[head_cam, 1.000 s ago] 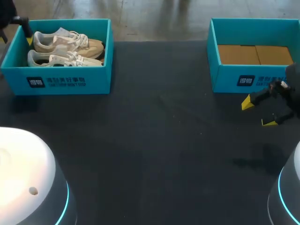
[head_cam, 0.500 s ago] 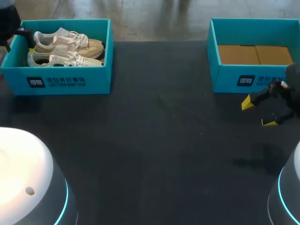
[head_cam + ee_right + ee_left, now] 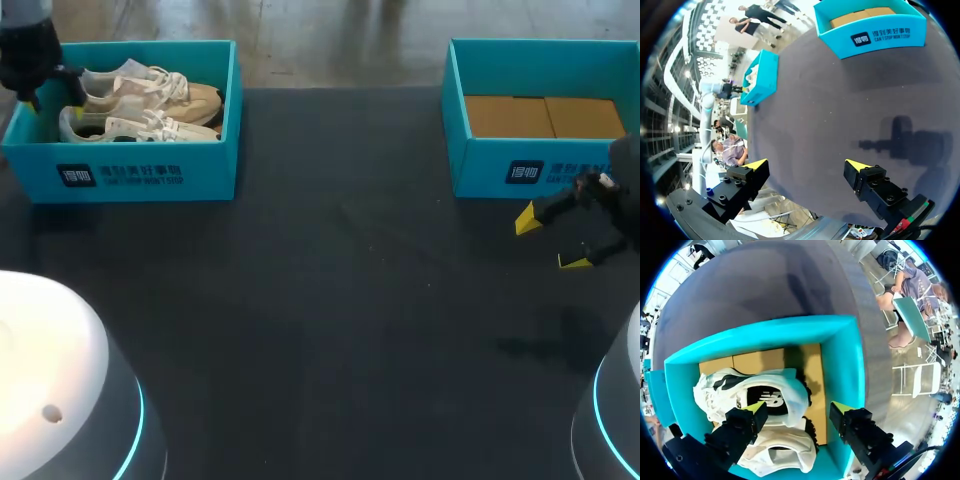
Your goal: Take the shoe out of the shoebox, open the shoe tongue, remove and reinsert the insole, then place the shoe into the shoebox
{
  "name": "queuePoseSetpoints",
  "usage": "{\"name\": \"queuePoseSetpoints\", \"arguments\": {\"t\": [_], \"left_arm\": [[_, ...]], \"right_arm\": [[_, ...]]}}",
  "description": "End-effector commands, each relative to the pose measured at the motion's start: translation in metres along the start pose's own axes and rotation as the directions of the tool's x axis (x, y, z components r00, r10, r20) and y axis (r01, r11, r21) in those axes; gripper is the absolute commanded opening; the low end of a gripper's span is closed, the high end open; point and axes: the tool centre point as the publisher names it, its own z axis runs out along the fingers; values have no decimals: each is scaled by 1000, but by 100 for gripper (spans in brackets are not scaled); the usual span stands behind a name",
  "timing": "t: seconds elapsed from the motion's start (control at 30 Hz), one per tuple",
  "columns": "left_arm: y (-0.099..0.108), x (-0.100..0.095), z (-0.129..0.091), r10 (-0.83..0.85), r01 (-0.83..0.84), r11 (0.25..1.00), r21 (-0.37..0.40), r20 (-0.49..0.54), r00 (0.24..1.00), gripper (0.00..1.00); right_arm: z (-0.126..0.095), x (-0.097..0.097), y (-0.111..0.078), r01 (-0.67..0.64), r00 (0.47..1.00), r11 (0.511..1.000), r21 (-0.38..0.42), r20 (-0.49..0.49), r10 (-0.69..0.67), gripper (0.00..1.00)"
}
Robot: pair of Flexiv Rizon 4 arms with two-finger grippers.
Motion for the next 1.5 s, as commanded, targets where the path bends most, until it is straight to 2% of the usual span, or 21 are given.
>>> {"name": "queuePoseSetpoints", "arguments": {"t": [0.03, 0.13, 0.4, 0.9, 1.1, 1.27, 1.4, 1.47, 1.5], "left_arm": [[6, -3, 10, 5, -5, 1000, 13, -10, 1000, 78], [6, -4, 16, 7, -7, 1000, 21, -18, 1000, 78], [6, -5, 27, 11, -10, 999, 36, -25, 1000, 67], [6, -7, 42, 22, -19, 999, 45, -54, 998, 58], [7, -6, 47, 11, -9, 999, 54, -52, 999, 44], [8, -6, 50, 20, -17, 998, 55, -61, 998, 46], [8, -6, 54, 28, -24, 998, 56, -70, 997, 44], [8, -7, 56, 30, -26, 998, 55, -78, 997, 36], [8, -7, 56, 30, -26, 998, 55, -79, 996, 24]], "right_arm": [[1, 0, -1, -1, 1000, 1000, -1, 3, 1, 100], [1, 0, -1, -1, 1000, 1000, -1, 3, 1, 100], [1, 0, -1, -1, 1000, 1000, -1, 3, 1, 100], [1, 0, -1, -1, 1000, 1000, -1, 3, 1, 100], [1, 0, -1, -1, 1000, 1000, -1, 3, 1, 100], [1, 0, -1, -1, 1000, 1000, -1, 3, 1, 100], [1, 0, -1, -1, 1000, 1000, -1, 3, 1, 100], [1, 0, -1, -1, 1000, 1000, -1, 3, 1, 100], [1, 0, -1, -1, 1000, 1000, -1, 3, 1, 100]]}}
